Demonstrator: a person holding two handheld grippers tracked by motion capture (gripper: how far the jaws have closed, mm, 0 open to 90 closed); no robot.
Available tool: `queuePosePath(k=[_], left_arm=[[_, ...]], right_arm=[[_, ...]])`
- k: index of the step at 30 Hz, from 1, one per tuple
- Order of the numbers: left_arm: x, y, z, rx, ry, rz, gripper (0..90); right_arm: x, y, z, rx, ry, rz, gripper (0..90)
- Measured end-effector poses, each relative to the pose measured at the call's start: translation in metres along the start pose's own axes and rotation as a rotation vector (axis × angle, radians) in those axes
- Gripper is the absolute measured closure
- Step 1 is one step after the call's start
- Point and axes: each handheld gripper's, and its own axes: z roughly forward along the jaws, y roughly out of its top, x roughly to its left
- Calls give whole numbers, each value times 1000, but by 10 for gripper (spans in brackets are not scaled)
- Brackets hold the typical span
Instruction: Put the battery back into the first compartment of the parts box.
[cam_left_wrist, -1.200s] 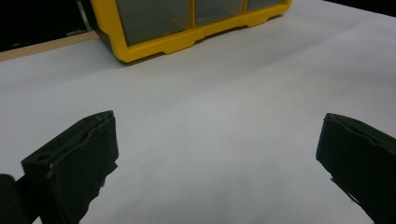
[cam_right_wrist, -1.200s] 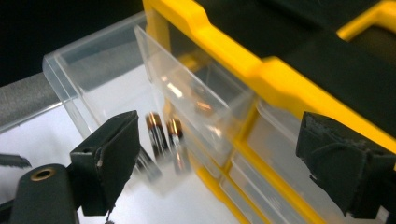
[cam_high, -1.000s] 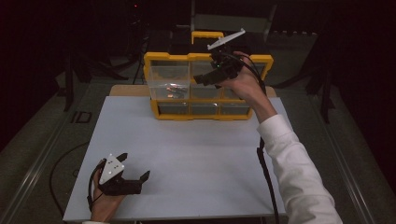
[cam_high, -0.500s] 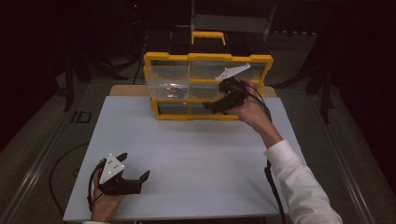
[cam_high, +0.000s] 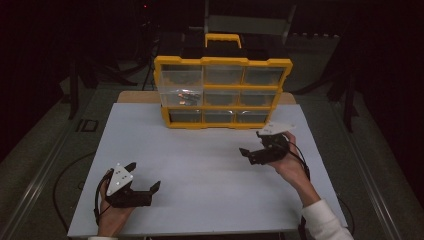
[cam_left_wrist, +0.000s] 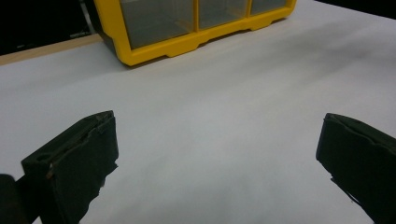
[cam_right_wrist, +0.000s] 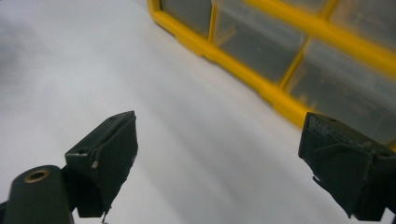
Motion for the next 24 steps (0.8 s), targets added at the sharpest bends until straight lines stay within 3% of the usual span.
queuePosePath(k=[6, 12, 17, 20, 24], left_arm=[[4, 2, 2, -18, 7, -14, 0], [11, 4, 4, -44, 14, -38, 0], [14, 5, 5, -71, 24, -48, 0], [13, 5, 6, -72, 31, -41, 0], [14, 5, 7, -69, 33, -42, 0]], right_arm=[[2, -57, -14, -73, -50, 69, 115], [5, -95, -25, -184, -84, 110, 108], [11, -111, -32, -240, -103, 96, 107], [11, -116, -37, -278, -106, 115, 107], [10, -121, -40, -285, -113, 116, 105]])
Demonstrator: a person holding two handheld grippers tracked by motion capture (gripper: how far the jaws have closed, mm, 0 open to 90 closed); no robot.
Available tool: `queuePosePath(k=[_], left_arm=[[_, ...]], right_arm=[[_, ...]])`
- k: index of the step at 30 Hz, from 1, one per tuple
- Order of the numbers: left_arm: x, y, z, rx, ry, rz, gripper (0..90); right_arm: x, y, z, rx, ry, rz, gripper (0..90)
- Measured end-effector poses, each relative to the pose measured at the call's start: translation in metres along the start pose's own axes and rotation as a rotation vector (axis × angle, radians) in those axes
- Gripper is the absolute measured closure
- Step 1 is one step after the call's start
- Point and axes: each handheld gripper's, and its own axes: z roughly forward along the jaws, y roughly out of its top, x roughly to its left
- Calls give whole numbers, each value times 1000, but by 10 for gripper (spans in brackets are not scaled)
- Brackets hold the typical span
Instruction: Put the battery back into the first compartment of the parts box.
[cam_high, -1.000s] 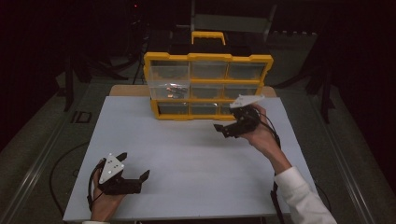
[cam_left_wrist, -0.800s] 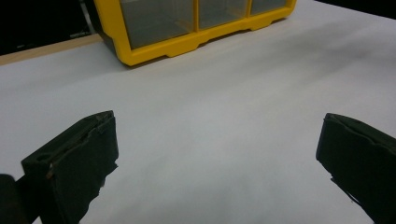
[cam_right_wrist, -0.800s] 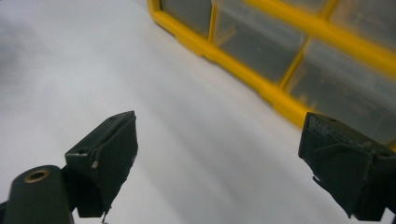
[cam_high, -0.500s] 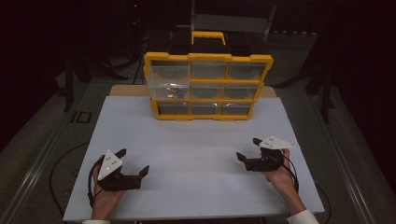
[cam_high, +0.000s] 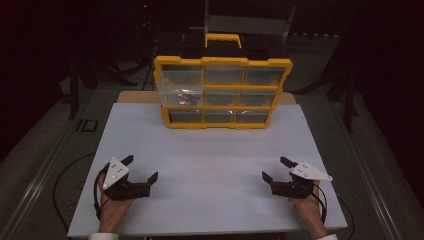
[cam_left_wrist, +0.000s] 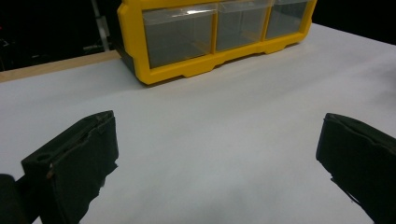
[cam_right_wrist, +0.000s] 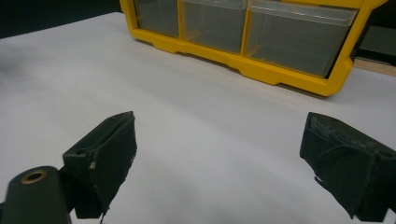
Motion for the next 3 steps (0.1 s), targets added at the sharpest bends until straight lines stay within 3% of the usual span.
queuePosePath(k=[3], left_arm=[[0, 0, 2, 13, -2, -4, 0]], right_arm=[[0, -1, 1, 3, -5, -4, 103]])
